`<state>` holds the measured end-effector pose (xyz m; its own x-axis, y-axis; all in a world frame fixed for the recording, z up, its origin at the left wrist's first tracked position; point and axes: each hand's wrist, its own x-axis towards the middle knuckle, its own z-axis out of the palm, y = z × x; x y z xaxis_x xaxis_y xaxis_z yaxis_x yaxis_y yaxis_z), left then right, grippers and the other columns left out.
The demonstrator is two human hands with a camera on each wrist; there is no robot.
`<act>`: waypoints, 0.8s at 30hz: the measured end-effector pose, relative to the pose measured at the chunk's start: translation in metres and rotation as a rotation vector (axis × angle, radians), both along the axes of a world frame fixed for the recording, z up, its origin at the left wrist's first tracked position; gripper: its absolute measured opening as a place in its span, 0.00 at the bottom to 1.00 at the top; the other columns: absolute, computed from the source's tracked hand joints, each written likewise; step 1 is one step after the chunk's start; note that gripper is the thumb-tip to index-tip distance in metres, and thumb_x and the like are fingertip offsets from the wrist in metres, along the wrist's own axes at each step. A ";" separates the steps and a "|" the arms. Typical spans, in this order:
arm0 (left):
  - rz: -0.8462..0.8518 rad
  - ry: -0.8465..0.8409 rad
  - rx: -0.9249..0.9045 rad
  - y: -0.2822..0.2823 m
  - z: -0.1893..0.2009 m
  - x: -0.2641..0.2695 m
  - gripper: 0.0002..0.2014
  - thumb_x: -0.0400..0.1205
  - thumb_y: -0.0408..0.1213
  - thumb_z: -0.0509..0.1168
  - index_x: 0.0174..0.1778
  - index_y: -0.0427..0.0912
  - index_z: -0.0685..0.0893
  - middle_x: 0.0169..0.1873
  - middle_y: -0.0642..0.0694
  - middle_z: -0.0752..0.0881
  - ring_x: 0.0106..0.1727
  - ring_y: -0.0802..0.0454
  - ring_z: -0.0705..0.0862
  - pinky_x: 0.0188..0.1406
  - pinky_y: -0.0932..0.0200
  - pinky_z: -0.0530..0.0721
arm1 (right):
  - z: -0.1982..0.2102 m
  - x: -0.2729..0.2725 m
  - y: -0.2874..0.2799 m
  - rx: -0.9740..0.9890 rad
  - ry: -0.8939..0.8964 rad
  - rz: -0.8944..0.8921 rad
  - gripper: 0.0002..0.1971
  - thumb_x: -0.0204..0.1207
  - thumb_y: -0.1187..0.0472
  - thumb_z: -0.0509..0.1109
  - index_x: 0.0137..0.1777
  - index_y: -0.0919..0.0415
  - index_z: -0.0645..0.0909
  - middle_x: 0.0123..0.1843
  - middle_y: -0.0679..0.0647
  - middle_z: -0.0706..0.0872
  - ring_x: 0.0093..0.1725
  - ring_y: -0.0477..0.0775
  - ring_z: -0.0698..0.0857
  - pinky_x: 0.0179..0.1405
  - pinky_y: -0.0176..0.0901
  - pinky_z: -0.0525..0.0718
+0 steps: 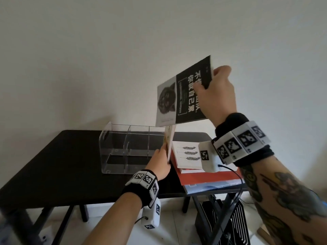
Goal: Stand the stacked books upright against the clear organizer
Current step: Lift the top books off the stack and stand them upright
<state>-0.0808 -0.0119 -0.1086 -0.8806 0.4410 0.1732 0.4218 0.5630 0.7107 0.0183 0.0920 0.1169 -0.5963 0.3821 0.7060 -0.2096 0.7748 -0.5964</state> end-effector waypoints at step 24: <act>0.228 -0.207 -0.017 -0.011 0.009 0.028 0.27 0.82 0.44 0.66 0.72 0.32 0.69 0.60 0.36 0.85 0.58 0.39 0.87 0.56 0.51 0.86 | -0.019 -0.058 -0.040 0.377 -0.464 -0.131 0.09 0.74 0.66 0.63 0.51 0.63 0.66 0.40 0.56 0.75 0.40 0.61 0.76 0.36 0.48 0.71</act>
